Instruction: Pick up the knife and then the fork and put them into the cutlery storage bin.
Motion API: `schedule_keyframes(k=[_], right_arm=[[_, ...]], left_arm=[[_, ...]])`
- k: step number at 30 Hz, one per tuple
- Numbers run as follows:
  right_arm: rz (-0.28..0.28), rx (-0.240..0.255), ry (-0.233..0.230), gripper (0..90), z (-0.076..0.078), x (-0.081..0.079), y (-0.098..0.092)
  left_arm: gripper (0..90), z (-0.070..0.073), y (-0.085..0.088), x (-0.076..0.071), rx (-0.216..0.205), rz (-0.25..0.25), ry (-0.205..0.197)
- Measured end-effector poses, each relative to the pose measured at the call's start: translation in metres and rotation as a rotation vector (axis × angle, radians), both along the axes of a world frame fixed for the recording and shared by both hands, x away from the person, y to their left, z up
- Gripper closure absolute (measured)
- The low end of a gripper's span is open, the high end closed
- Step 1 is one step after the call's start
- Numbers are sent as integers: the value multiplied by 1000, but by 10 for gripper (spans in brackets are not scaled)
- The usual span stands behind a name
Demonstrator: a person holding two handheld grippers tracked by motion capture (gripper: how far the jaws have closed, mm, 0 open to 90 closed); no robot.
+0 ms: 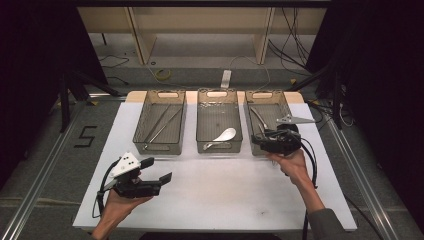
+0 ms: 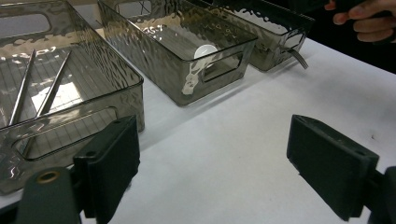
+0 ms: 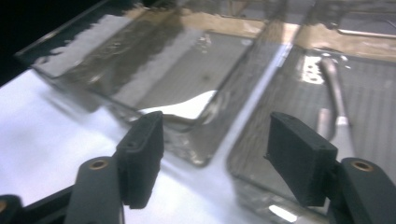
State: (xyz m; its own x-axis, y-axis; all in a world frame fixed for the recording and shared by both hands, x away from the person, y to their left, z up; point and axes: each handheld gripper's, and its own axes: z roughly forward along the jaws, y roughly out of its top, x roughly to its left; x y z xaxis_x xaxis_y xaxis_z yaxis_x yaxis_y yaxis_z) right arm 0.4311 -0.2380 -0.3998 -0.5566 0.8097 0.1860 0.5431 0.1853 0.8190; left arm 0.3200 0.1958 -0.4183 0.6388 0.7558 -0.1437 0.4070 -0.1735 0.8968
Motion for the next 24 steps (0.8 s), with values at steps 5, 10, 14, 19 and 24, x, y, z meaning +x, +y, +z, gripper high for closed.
schedule_keyframes(k=[5, 10, 14, 19, 24], right_arm=[[46, 33, -46, 342, 1, -22, 3], [70, 55, -53, 325, -3, -39, 6], [81, 68, -54, 314, -6, -52, 5], [91, 92, -56, 300, -10, -66, 1], [83, 98, -70, 283, -16, -84, -8]], left_arm=[[168, 0, 0, 1, -2, -2, 4], [167, 0, -1, 1, 0, -5, 2], [167, -1, -1, 1, 9, -10, 5], [167, 0, 2, 2, -23, -8, 10], [167, 1, 1, 2, -36, -13, 8]])
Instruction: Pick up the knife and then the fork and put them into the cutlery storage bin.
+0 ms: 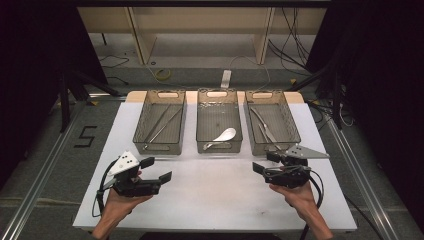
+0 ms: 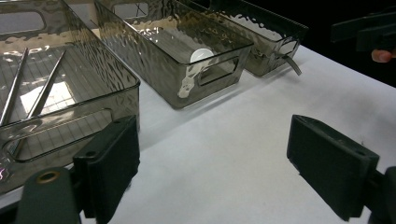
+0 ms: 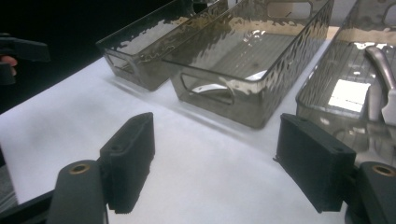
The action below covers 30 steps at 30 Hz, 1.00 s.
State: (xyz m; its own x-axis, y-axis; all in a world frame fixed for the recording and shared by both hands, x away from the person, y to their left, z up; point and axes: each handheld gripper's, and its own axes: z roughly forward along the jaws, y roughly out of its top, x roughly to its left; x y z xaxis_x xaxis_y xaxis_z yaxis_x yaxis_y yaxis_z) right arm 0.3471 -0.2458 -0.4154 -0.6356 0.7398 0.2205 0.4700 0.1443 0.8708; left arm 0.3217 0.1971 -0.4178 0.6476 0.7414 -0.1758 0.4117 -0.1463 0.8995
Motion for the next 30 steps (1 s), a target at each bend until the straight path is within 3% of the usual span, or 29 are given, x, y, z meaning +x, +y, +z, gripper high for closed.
schedule_keyframes(k=[5, 10, 20, 30], right_arm=[[-6, 25, -1, 270, -5, -17, -8], [-4, 13, -19, 253, -9, -28, -9], [-9, 4, 8, 234, -18, -35, -9], [-14, -6, 2, 221, -19, -35, -8]], left_arm=[[164, 0, 0, -1, -6, -9, -2], [165, 0, 1, -1, -27, -11, -1], [163, 1, 2, -3, -41, -21, -3], [161, 1, 2, -4, -57, -26, -5]])
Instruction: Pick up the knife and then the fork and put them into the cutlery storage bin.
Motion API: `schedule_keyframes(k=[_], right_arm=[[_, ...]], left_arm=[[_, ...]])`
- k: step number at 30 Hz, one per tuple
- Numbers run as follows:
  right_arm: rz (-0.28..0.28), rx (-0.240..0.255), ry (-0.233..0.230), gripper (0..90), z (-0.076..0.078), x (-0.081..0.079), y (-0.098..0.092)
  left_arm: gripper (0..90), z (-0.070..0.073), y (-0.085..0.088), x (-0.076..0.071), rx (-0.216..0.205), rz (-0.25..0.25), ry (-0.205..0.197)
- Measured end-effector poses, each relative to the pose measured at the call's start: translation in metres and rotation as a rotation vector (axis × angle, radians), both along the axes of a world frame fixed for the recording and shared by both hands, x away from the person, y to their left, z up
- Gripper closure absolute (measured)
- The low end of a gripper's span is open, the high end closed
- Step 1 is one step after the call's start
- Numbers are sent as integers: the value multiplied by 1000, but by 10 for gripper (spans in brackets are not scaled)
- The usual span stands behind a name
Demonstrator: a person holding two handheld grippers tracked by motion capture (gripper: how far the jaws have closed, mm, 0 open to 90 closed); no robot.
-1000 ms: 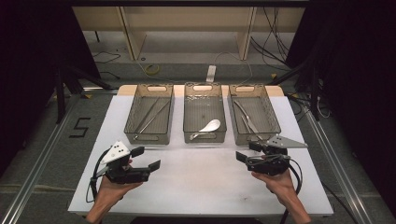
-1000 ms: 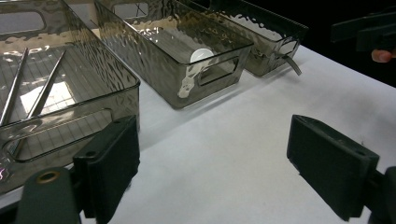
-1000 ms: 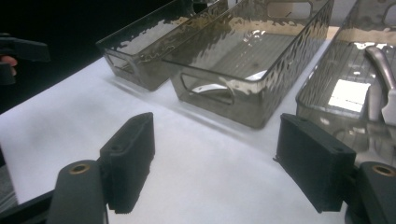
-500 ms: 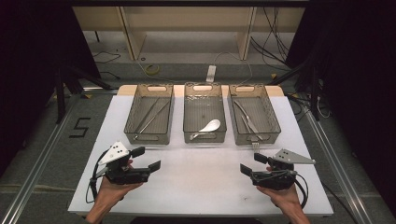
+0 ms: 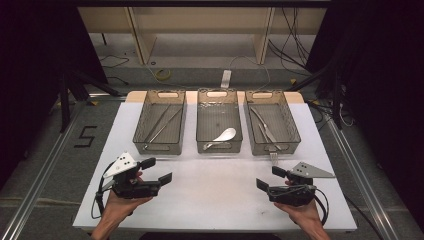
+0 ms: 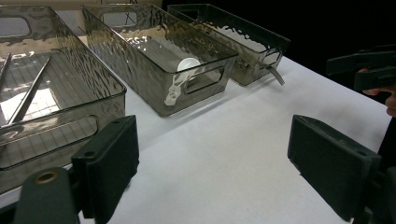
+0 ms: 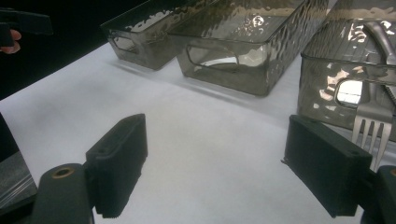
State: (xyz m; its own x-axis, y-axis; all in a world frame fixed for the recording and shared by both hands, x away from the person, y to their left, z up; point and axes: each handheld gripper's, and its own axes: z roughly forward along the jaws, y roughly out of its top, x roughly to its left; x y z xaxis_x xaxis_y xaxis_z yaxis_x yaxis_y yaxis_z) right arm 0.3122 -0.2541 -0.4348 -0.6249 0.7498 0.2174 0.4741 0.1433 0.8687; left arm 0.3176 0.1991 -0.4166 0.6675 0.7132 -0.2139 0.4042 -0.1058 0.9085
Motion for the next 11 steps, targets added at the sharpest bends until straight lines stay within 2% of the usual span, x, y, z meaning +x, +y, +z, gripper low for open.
schedule_keyframes(k=[11], right_arm=[[-10, -7, -1, 216, 0, 1, 0]], left_arm=[[161, -1, 0, 1, 6, 3, 6]])
